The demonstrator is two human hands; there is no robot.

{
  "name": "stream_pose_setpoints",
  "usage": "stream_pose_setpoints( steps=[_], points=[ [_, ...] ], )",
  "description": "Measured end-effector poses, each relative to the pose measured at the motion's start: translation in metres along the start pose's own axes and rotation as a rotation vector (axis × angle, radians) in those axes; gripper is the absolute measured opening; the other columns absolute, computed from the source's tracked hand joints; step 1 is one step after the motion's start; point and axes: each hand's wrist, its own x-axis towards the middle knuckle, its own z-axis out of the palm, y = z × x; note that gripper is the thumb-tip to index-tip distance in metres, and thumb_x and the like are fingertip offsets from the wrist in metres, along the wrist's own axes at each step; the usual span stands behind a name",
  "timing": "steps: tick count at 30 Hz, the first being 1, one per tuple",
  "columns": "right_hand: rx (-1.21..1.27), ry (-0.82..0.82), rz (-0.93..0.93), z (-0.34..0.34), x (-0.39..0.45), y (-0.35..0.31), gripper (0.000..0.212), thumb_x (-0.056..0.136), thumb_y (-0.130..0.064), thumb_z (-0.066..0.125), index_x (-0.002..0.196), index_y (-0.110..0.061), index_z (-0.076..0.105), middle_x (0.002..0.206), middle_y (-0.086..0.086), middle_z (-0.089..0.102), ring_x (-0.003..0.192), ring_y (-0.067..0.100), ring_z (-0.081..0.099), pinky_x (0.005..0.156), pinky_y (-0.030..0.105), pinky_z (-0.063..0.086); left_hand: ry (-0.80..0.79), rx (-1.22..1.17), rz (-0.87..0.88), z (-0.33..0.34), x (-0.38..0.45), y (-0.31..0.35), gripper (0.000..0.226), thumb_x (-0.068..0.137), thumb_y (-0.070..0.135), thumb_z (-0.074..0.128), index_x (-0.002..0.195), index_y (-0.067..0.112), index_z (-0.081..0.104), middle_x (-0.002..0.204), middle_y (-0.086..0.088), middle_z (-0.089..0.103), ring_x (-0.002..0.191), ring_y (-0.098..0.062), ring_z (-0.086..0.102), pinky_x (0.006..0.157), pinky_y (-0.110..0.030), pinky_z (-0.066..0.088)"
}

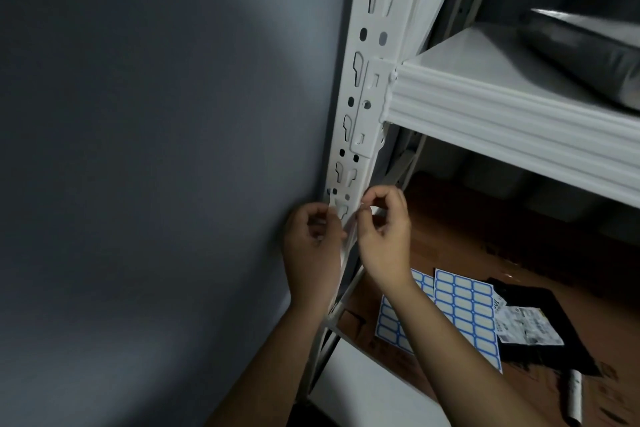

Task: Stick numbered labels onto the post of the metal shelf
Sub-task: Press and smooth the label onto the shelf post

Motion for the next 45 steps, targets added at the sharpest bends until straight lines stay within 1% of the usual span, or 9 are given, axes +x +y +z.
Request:
stream_pose_setpoints(
  steps=[7, 10, 12, 15, 18, 23, 27, 37, 45],
  points=[
    [-0.020, 0.017, 0.004, 0.001, -0.002, -0.002, 0.029, 0.077, 0.019, 0.048, 0.081, -0.010, 0.052, 0.089, 0.013, 0.049, 0.076, -0.005, 0.047, 0.060, 0.003, 0.036, -0.014, 0.012, 0.017, -0.004, -0.004, 0.004, 0.006, 0.088, 0.020, 0.061, 0.084, 0.025, 0.060, 0.075, -0.005, 0.068, 0.069, -0.017, 0.066, 0.068, -0.044, 0.057],
    [0.003, 0.006, 0.009, 0.000, -0.004, -0.005, 0.026, 0.079, 0.020, 0.047, 0.083, -0.006, 0.052, 0.092, 0.015, 0.048, 0.075, -0.008, 0.050, 0.058, 0.001, 0.038, -0.068, 0.039, 0.048, -0.006, -0.012, 0.008, 0.005, 0.087, 0.023, 0.061, 0.084, 0.027, 0.060, 0.078, -0.002, 0.068, 0.071, -0.015, 0.067, 0.066, -0.038, 0.057],
    [-0.003, -0.001, -0.005, -0.003, -0.006, -0.005, 0.027, 0.080, 0.017, 0.048, 0.085, -0.009, 0.054, 0.095, 0.013, 0.050, 0.082, -0.004, 0.052, 0.067, 0.004, 0.041, -0.080, 0.018, 0.043, -0.009, -0.014, 0.011, 0.009, 0.089, 0.020, 0.061, 0.082, 0.026, 0.060, 0.075, 0.000, 0.068, 0.068, -0.010, 0.066, 0.065, -0.033, 0.057],
    [-0.048, 0.026, -0.097, -0.008, -0.008, -0.007, 0.026, 0.079, 0.011, 0.051, 0.088, -0.012, 0.059, 0.098, 0.008, 0.053, 0.096, 0.010, 0.053, 0.087, 0.020, 0.042, -0.102, -0.035, 0.051, -0.015, -0.012, 0.018, 0.012, 0.088, 0.018, 0.063, 0.081, 0.027, 0.061, 0.072, 0.004, 0.068, 0.068, -0.010, 0.067, 0.067, -0.034, 0.056],
    [0.004, -0.013, -0.146, -0.013, -0.006, -0.025, 0.028, 0.086, 0.008, 0.053, 0.100, -0.014, 0.063, 0.103, 0.008, 0.057, 0.095, 0.005, 0.056, 0.087, 0.017, 0.042, -0.144, -0.087, 0.069, -0.020, -0.012, 0.029, 0.007, 0.088, 0.017, 0.063, 0.086, 0.024, 0.063, 0.078, 0.007, 0.068, 0.070, -0.009, 0.067, 0.067, -0.032, 0.055],
    [0.201, -0.109, -0.053, -0.021, 0.005, -0.061, 0.027, 0.094, -0.001, 0.054, 0.116, -0.015, 0.061, 0.110, 0.006, 0.066, 0.105, 0.014, 0.064, 0.095, 0.028, 0.049, -0.183, -0.168, 0.111, -0.026, -0.009, 0.050, 0.012, 0.089, 0.012, 0.061, 0.088, 0.023, 0.066, 0.074, 0.009, 0.070, 0.071, -0.008, 0.066, 0.069, -0.034, 0.055],
    [0.323, -0.138, -0.031, -0.025, 0.013, -0.092, 0.022, 0.091, -0.001, 0.056, 0.111, -0.009, 0.064, 0.098, 0.005, 0.070, 0.095, 0.010, 0.067, 0.091, 0.025, 0.052, -0.215, -0.259, 0.163, -0.029, -0.009, 0.073, 0.012, 0.088, 0.008, 0.061, 0.088, 0.019, 0.066, 0.072, 0.010, 0.070, 0.066, -0.005, 0.065, 0.065, -0.023, 0.053],
    [0.378, -0.067, -0.153, -0.029, 0.036, -0.141, 0.026, 0.084, 0.009, 0.063, 0.106, -0.003, 0.065, 0.081, 0.002, 0.062, 0.074, 0.004, 0.059, 0.074, 0.013, 0.048, -0.192, -0.329, 0.236, -0.026, -0.004, 0.127, 0.017, 0.088, 0.005, 0.060, 0.082, 0.021, 0.064, 0.063, 0.007, 0.068, 0.055, -0.004, 0.061, 0.055, -0.017, 0.051],
    [-0.014, 0.090, -0.518, -0.048, 0.052, -0.172, 0.025, 0.085, 0.001, 0.065, 0.106, -0.013, 0.067, 0.092, 0.000, 0.068, 0.087, 0.011, 0.065, 0.080, 0.025, 0.053, -0.248, -0.458, 0.193, -0.013, 0.000, 0.174, 0.010, 0.087, 0.003, 0.061, 0.090, 0.013, 0.064, 0.074, 0.000, 0.066, 0.061, -0.004, 0.063, 0.061, -0.019, 0.054]
  ],
)
